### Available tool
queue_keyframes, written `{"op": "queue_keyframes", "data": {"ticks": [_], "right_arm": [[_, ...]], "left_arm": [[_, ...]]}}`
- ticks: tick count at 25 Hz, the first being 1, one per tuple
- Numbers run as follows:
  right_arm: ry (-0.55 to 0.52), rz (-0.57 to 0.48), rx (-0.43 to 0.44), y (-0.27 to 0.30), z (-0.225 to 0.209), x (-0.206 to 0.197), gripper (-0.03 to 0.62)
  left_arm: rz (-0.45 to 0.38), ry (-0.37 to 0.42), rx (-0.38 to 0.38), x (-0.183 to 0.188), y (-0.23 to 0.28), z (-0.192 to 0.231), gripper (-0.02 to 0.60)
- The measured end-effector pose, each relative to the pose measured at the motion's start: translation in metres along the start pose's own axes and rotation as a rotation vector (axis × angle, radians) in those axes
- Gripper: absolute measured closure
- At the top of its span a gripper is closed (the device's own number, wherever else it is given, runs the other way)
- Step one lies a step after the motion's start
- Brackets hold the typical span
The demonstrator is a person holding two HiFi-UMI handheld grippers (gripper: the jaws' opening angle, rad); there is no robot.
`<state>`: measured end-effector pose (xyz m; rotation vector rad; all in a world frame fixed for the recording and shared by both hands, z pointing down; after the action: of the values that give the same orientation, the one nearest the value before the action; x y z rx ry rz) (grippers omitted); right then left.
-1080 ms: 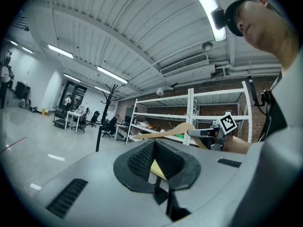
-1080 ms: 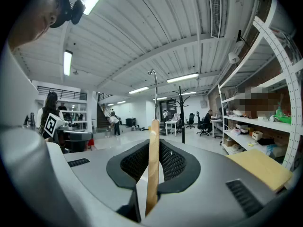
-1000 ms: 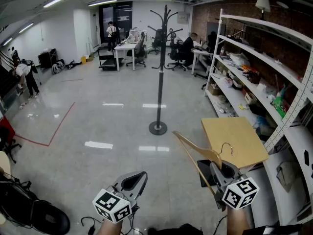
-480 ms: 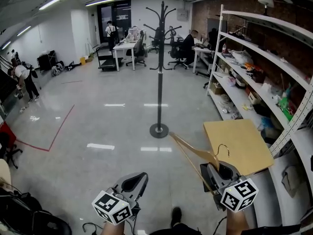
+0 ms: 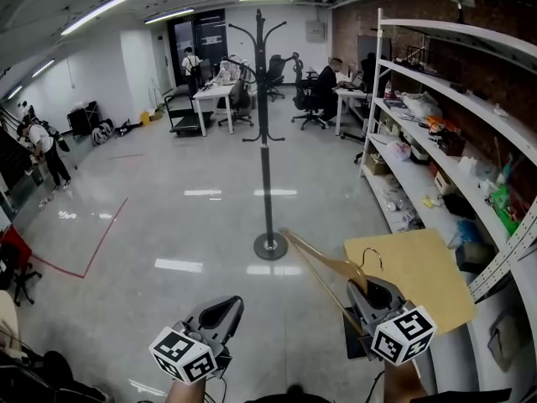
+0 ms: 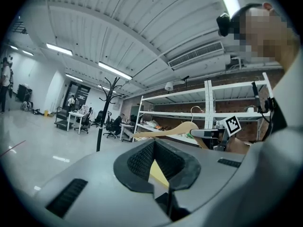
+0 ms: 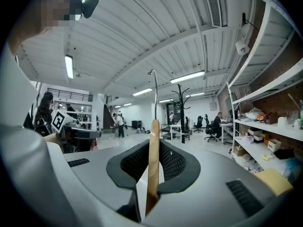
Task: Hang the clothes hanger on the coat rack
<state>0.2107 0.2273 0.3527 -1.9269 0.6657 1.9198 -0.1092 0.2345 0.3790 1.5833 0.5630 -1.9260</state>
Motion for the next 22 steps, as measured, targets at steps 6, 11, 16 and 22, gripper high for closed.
{"op": "queue_keyframes", "data": {"ticks": [6,11,16,22], "right_arm": [[0.050,-0.028,0.007,0.035,-0.045,-0.001,0.537],[0.052,-0.015,0.021,0.066,-0.076,-0.008,0.537],[0.027,0.011,0.027,0.107,-0.095,-0.005,0.537],[0.034,-0.001,0.038,0.182,-0.113,0.006,0.537]], "left_arm": [[0.039,0.028,0.030,0.008,0.042,0.013,0.583],[0.056,0.009,0.046,0.006,0.080,0.039,0.583],[0.012,-0.009,0.013,0.007,0.116,0.077,0.581],[-0.013,0.009,-0.022,0.022,0.158,0.147,0.583]]}}
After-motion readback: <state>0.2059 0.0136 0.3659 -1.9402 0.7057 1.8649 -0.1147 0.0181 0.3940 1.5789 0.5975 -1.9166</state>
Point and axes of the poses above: the fingertips, and each gripper's own axes: y forward along the fingers, z to its left, x out of its top, the point moved 8 cm from there along -y, backward along the fingers, and after that the axes turned 2 degrees about x, right-handed, at the moved point
